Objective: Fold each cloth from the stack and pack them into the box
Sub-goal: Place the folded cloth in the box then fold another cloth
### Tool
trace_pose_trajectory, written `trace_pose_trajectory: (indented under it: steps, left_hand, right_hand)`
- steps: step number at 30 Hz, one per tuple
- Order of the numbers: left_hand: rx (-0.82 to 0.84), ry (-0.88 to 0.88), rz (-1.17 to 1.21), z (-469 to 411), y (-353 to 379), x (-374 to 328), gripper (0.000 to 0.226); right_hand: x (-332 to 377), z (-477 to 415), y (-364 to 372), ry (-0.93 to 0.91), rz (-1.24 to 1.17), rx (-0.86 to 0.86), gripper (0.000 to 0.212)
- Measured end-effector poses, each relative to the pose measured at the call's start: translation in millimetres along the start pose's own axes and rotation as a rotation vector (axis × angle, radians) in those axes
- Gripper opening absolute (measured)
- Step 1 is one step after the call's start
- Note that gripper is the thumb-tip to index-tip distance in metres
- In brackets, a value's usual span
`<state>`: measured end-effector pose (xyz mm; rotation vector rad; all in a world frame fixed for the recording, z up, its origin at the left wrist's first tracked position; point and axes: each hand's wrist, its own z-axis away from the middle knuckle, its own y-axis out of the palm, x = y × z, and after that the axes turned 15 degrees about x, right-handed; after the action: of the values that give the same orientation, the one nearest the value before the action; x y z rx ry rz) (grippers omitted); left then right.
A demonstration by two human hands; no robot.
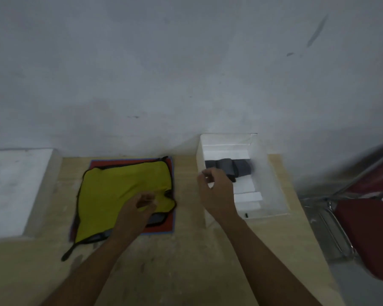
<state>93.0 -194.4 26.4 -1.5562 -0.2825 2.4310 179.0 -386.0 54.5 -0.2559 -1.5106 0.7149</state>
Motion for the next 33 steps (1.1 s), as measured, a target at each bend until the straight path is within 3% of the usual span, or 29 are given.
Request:
trace_pose_trajectory:
  steps: [5, 9, 13, 17, 20, 22, 26, 30, 33]
  left_hand:
    - [-0.052, -0.12, 0.007, 39.8, -59.8, 45.6, 0.018]
    - [-0.098, -0.277, 0.009, 54.1, -93.4, 87.1, 0.026]
    - [-0.121, -0.344, -0.058, 57.5, -112.6, 122.1, 0.033]
    - [-0.082, -0.355, -0.102, 47.0, -125.3, 142.7, 0.033]
    - [-0.03, -0.401, -0.175, 33.0, -130.1, 163.4, 0.009]
    - [-0.04, -0.407, -0.238, 29.1, -132.4, 169.9, 0.028]
    - [0.047, -0.446, -0.458, 35.0, -140.4, 168.2, 0.033]
    - [-0.052, -0.338, -0.249, 33.5, -142.3, 160.8, 0.008]
    - [-0.163, -0.312, -0.111, 32.8, -146.1, 165.1, 0.013]
  right_hand:
    - [22.4, 19.0, 67.4, 0.041, 0.0, 0.19, 0.007]
    - [14.0, 25.2, 114.5, 0.17, -0.041, 0.295, 0.009]
    - [-1.0, 21.5, 146.4, 0.232, 0.069, 0.353, 0.009]
    - [-22.8, 11.1, 169.1, 0.254, 0.307, 0.32, 0.022]
    - [-32.9, 1.4, 181.6, 0.322, 0.364, 0.371, 0.038]
    - [-33.8, -4.2, 186.7, 0.358, 0.392, 0.377, 0.042]
    - [-34.3, -9.2, 192.9, 0.383, 0.455, 0.266, 0.034]
    - [-38.3, -9.6, 194.8, 0.419, 0.274, 0.112, 0.035]
    - [-36.5, -15.7, 191.5, 0.506, 0.32, 0.14, 0.036]
